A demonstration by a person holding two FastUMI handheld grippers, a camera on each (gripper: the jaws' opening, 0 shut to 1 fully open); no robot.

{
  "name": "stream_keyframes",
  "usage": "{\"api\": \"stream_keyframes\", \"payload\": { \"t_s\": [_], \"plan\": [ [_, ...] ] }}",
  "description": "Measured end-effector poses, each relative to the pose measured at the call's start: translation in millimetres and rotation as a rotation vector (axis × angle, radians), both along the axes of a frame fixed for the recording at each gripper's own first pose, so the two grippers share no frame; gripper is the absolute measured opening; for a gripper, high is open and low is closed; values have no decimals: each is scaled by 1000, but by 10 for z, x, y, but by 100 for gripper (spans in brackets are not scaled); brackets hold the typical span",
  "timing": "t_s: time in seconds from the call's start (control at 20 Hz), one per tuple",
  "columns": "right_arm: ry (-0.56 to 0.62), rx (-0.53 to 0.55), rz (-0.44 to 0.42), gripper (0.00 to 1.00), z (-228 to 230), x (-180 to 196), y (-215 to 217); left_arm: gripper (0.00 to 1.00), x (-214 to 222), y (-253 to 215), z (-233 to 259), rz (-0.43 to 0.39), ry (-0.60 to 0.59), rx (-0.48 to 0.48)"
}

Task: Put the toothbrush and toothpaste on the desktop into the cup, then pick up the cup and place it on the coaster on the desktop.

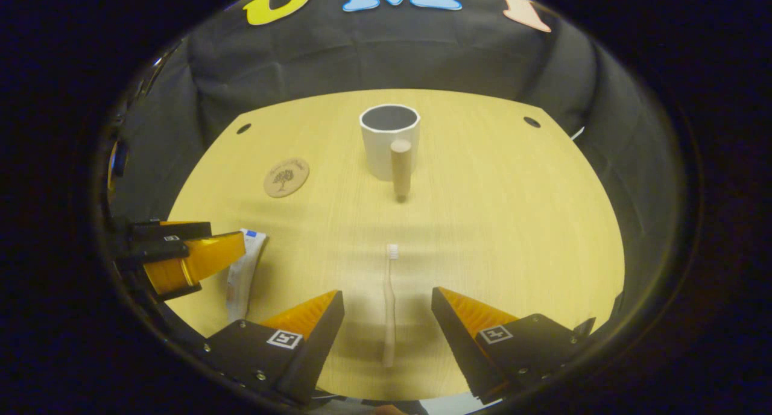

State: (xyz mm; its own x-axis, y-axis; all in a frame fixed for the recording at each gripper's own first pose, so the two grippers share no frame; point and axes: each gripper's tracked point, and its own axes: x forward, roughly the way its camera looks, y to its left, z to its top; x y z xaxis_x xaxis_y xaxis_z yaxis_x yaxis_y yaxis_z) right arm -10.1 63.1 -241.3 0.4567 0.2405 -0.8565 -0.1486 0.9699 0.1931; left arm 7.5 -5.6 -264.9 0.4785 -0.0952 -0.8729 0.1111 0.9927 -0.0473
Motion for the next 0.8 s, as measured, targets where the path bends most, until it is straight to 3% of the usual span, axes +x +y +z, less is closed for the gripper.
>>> {"api": "stream_keyframes", "payload": {
  "t_s": [0.1, 0.2, 0.4, 0.75, 0.8],
  "plan": [
    [56, 5, 9, 91, -103, -78, 43, 100, -42, 95, -145, 15, 64, 14],
    [109, 4, 23, 90, -195, -152, 69, 93, -85, 175, -290, 22, 123, 32],
    [166, -38, 52, 90, -359, -202, 51, 97, -241, 195, -492, 33, 236, 20],
    [273, -69, 95, 88, -524, -350, 120, 93, -349, 193, -649, 43, 319, 19],
    [283, -73, 99, 86, -556, -358, 133, 96, -362, 185, -669, 45, 328, 17]
  ]
}}
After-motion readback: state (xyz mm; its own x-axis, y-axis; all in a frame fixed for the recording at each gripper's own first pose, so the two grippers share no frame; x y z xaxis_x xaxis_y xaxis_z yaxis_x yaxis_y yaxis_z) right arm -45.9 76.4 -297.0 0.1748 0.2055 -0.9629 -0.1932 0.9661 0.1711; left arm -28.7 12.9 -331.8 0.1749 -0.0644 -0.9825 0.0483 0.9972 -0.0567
